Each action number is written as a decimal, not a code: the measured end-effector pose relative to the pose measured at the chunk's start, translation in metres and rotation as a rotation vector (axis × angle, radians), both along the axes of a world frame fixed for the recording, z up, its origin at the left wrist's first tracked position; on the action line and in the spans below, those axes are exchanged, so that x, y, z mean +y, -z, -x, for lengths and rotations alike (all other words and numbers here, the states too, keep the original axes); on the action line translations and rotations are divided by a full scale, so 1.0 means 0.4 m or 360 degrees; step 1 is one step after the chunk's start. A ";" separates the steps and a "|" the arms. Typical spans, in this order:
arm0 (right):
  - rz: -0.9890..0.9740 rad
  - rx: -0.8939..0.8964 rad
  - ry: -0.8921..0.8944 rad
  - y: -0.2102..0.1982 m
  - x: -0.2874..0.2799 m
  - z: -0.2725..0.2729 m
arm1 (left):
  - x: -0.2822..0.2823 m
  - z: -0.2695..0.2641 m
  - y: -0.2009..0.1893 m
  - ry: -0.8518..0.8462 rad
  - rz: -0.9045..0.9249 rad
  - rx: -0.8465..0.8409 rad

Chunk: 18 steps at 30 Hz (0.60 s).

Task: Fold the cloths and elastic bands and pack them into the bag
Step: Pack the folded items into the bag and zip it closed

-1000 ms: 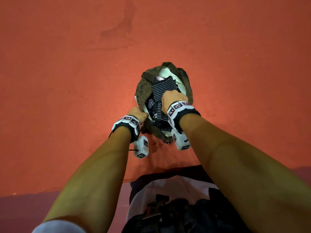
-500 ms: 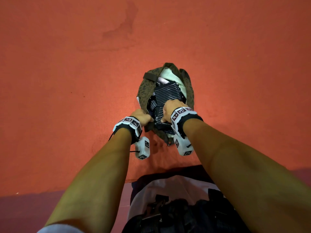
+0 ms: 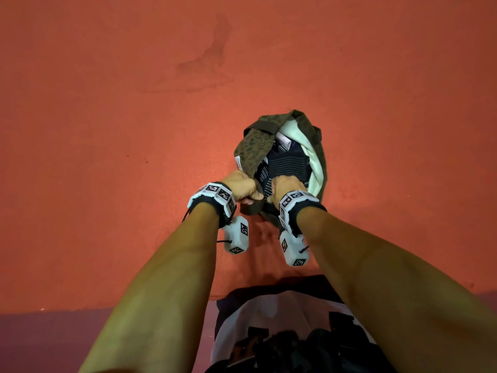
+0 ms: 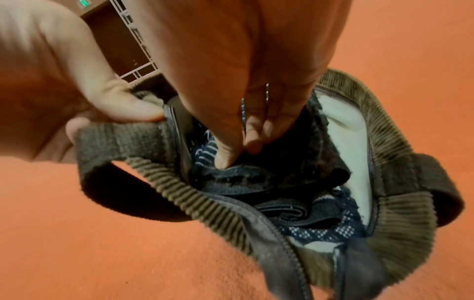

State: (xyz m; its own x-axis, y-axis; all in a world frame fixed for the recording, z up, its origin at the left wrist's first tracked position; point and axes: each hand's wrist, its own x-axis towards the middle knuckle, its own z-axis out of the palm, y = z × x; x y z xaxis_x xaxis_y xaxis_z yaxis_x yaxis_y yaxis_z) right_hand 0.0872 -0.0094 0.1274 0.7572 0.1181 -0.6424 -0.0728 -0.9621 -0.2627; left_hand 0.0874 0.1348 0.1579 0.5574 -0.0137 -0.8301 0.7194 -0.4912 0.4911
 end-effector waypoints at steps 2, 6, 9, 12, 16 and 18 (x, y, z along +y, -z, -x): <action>-0.0003 0.0022 0.0008 0.012 -0.002 0.009 | -0.011 0.000 0.008 -0.0006 0.0005 0.0026; -0.0076 0.0017 0.0015 0.022 -0.006 0.019 | -0.021 -0.001 0.036 -0.0008 -0.0041 0.0102; -0.0116 0.0124 -0.0010 0.006 -0.017 -0.004 | -0.031 -0.001 0.052 0.0028 -0.0061 0.0120; -0.0172 0.0141 0.0105 -0.020 -0.032 -0.039 | -0.055 -0.005 0.068 0.0084 -0.0101 0.0098; -0.0388 0.0129 0.0488 -0.035 -0.056 -0.089 | -0.081 -0.015 0.079 0.0203 -0.0179 0.0051; -0.0484 0.0099 0.0720 -0.040 -0.080 -0.110 | -0.084 -0.018 0.084 0.0247 -0.0228 0.0021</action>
